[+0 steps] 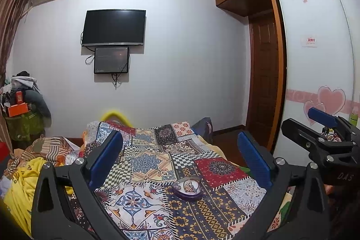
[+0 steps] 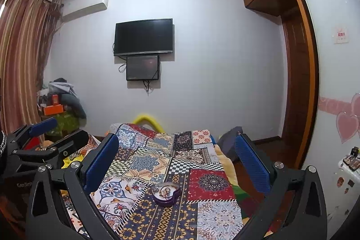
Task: Organize jewelry
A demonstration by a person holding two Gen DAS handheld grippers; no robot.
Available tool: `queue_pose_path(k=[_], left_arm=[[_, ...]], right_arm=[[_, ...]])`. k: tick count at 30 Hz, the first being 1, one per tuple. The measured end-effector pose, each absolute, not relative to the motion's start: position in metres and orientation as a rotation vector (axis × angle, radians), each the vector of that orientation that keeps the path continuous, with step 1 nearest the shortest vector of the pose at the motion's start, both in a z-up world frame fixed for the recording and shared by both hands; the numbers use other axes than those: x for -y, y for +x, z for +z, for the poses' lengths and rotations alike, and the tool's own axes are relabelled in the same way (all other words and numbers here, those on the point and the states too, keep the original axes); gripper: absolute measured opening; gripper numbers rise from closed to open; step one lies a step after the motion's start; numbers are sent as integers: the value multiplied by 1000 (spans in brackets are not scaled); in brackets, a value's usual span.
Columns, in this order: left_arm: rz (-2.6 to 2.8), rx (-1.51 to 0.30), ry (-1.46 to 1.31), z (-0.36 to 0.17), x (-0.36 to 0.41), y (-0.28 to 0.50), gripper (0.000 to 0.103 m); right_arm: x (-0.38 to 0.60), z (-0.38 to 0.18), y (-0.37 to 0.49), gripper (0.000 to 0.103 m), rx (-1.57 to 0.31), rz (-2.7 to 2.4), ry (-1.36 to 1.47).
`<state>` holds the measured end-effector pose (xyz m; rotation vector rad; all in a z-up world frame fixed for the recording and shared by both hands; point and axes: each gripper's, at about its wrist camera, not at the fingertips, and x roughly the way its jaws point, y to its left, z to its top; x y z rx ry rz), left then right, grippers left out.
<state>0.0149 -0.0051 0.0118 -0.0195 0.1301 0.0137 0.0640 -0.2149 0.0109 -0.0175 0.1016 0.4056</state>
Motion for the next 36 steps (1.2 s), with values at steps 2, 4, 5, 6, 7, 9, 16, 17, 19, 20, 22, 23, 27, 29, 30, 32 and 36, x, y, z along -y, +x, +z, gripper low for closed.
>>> queue_pose_path(k=[2, 4, 5, 6, 7, 9, 16, 17, 19, 20, 22, 23, 27, 29, 30, 32, 36], left_arm=[[16, -132, -26, 11, 4, 16, 103], [19, -134, -32, 11, 2, 17, 103], [21, -135, -34, 11, 1, 17, 103], [22, -135, -36, 11, 1, 17, 103], [25, -135, -37, 11, 1, 18, 103], [24, -134, -41, 11, 0, 18, 103], [22, -131, -51, 11, -2, 17, 103], [18, -131, -51, 11, -2, 17, 103], [15, -131, -49, 11, -2, 17, 103], [15, -130, -46, 11, -2, 17, 103], [12, -128, -44, 12, -1, 17, 103], [10, -127, -44, 12, 0, 17, 103], [1, -122, -48, 12, -1, 15, 103], [-5, -124, -48, 12, -2, 15, 103], [-8, -126, -50, 12, -2, 16, 103], [-9, -126, -51, 12, -2, 15, 103], [-10, -126, -54, 13, -2, 15, 103]], right_arm=[[215, 11, 64, 103, -103, 408, -15], [216, 11, 64, 103, -105, 410, -13], [216, 11, 64, 103, -105, 408, -12], [216, 11, 64, 103, -105, 408, -12], [217, 12, 64, 103, -106, 407, -14], [218, 12, 63, 103, -104, 404, -13], [219, 14, 64, 103, -105, 403, -9], [219, 14, 64, 103, -106, 403, -9], [219, 14, 64, 103, -105, 403, -7], [219, 14, 64, 103, -106, 403, -7], [219, 14, 64, 103, -107, 404, -7], [220, 15, 64, 103, -107, 403, -6], [220, 15, 63, 103, -107, 402, -8], [221, 15, 64, 103, -107, 403, -6], [221, 15, 64, 103, -108, 404, -5], [221, 15, 64, 103, -109, 402, -4], [223, 15, 63, 103, -109, 400, -1]])
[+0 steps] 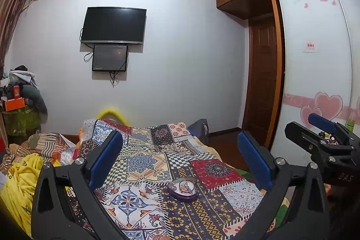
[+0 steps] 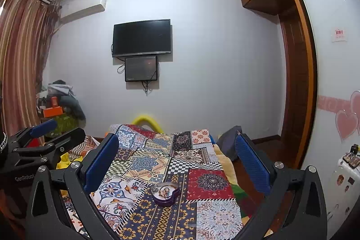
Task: Organize jewelry
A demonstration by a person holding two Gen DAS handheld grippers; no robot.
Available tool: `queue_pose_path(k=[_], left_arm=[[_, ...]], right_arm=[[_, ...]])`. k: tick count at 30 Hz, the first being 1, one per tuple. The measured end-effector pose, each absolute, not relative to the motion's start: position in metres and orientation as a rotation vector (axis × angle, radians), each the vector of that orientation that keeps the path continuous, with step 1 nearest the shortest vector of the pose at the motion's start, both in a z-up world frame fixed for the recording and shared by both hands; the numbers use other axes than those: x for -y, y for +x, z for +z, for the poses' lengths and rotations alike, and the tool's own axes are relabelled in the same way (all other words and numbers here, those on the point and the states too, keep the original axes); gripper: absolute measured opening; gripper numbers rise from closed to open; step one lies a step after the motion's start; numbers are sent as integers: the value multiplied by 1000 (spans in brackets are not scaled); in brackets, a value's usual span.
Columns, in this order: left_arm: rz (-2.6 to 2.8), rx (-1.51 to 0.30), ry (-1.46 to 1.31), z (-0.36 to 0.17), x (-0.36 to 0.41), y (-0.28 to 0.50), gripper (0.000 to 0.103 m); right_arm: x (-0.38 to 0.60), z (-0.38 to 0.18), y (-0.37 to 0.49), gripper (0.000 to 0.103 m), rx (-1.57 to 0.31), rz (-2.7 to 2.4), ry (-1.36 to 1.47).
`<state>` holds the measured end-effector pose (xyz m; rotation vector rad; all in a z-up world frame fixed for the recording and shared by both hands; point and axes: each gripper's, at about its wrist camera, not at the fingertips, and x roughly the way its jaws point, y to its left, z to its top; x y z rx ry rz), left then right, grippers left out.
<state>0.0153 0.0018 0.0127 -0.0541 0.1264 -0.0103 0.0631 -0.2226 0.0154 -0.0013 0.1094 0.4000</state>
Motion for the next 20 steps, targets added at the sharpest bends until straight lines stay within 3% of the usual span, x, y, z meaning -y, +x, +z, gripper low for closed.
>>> queue_pose_path(k=[20], left_arm=[[-26, -135, -57, 12, -3, 14, 103]], right_arm=[[226, 16, 66, 103, -125, 397, 14]])
